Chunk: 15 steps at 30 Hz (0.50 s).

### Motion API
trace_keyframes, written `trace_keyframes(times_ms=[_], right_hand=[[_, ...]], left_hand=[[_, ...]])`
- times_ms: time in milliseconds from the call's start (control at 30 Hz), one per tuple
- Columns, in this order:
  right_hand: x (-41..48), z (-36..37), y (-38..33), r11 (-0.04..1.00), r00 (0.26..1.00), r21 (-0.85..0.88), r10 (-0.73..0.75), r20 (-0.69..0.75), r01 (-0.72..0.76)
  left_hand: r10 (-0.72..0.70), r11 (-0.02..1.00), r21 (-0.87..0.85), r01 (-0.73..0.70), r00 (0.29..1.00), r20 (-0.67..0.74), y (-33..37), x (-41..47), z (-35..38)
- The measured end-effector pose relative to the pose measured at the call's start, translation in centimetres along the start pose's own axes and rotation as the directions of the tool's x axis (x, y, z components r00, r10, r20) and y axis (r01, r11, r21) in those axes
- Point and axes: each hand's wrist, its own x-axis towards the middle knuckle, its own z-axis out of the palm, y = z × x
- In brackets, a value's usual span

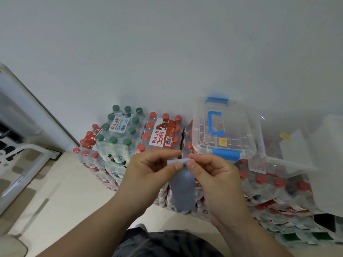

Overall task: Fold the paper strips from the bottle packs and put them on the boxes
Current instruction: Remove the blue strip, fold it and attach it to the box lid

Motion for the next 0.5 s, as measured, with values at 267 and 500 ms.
trace_keyframes(times_ms=[267, 500], right_hand=[[-0.29, 0.23, -0.13, 0.999, 0.999, 0.018, 0.037, -0.01, -0.036], [-0.16, -0.07, 0.03, 1.0, 1.0, 0.016, -0.01, 0.001, 0.01]], left_hand=[[-0.011, 1.0, 0.02, 0.011, 1.0, 0.007, 0.31, 0.01, -0.01], [-0.046, 0.999, -0.005, 0.046, 0.999, -0.007, 0.03, -0.02, -0.1]])
